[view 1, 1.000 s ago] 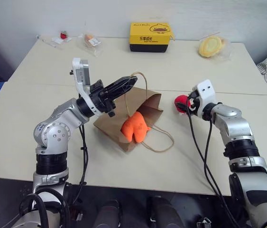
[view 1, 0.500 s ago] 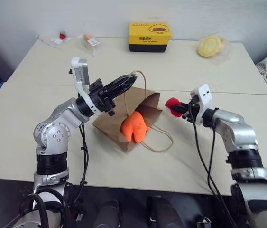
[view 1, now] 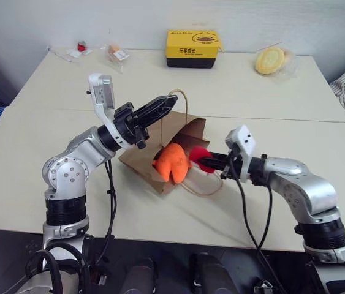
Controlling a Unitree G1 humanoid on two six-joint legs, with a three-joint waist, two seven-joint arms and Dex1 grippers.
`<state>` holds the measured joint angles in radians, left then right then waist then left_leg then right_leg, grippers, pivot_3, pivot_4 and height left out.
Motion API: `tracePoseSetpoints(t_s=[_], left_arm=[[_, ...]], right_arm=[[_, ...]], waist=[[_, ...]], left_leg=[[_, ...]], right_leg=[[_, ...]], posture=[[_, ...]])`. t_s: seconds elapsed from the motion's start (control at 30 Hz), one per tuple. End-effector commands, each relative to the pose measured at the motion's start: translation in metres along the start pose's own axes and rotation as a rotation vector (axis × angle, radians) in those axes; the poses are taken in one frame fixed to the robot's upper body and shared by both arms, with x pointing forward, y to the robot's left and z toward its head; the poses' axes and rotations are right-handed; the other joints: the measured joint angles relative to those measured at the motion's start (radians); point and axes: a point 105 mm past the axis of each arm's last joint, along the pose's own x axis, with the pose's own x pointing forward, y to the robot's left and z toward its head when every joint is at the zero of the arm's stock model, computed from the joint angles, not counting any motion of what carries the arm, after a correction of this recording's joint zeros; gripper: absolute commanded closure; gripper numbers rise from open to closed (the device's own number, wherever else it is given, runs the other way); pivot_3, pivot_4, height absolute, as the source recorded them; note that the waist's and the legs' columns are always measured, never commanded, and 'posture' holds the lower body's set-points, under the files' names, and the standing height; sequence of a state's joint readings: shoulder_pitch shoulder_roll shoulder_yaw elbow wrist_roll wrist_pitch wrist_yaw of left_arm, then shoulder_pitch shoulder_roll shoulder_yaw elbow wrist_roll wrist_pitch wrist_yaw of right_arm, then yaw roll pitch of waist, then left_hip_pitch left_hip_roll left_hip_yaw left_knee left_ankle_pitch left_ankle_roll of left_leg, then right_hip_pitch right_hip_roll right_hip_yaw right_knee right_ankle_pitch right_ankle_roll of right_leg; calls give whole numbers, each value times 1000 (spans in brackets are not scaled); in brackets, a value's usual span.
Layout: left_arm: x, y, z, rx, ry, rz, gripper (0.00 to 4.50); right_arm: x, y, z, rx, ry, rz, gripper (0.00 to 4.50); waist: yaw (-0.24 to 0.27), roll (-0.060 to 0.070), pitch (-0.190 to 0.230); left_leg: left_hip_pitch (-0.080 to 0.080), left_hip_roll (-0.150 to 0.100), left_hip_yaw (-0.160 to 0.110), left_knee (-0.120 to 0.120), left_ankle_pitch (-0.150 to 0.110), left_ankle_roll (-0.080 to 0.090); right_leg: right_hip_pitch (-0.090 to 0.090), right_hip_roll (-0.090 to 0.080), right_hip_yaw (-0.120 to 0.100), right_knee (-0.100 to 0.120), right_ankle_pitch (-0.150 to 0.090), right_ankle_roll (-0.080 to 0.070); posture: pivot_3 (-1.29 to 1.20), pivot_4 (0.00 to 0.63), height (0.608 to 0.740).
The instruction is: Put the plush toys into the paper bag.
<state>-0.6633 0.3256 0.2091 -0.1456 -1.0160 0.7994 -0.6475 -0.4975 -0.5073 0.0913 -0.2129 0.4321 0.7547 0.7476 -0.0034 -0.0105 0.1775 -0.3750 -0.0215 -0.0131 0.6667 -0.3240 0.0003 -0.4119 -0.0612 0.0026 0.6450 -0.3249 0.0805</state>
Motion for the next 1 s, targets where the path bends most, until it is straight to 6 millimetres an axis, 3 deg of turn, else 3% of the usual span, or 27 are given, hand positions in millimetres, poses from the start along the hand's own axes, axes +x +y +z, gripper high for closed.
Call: tracePoseSetpoints(t_s=[0.03, 0.3, 0.43, 0.77, 1.0], left_arm=[[10, -14, 10, 30, -18, -75, 4500], [14, -15, 9, 23, -29, -97, 4500], [15, -15, 8, 16, -34, -105, 4500], [3, -13, 4, -9, -29, -72, 4500], [2, -12, 2, -12, -35, -60, 4500]], right_arm=[[14, 8, 15, -58, -39, 24, 4337], [56, 29, 21, -33, -65, 90, 4337], [73, 21, 16, -34, -68, 16, 4337], [90, 1, 25, -18, -141, -152, 4337], [112, 11, 16, -20, -139, -112, 4337]], waist=[[0, 0, 0], [-3, 0, 0], [-8, 0, 0], [-24, 0, 0], [-29, 0, 0]], left_leg=[[0, 0, 0, 0, 0, 0], [0, 0, 0, 0, 0, 0], [0, 0, 0, 0, 0, 0], [-1, 0, 0, 0, 0, 0], [-1, 0, 0, -1, 0, 0]], right_leg=[[0, 0, 0, 0, 0, 0], [0, 0, -1, 1, 0, 0], [-1, 0, -1, 1, 0, 0], [-1, 0, -1, 3, 0, 0], [-2, 0, 0, 4, 0, 0]], posture=[[0, 150, 740], [0, 150, 740], [0, 150, 740], [0, 150, 740], [0, 150, 740]])
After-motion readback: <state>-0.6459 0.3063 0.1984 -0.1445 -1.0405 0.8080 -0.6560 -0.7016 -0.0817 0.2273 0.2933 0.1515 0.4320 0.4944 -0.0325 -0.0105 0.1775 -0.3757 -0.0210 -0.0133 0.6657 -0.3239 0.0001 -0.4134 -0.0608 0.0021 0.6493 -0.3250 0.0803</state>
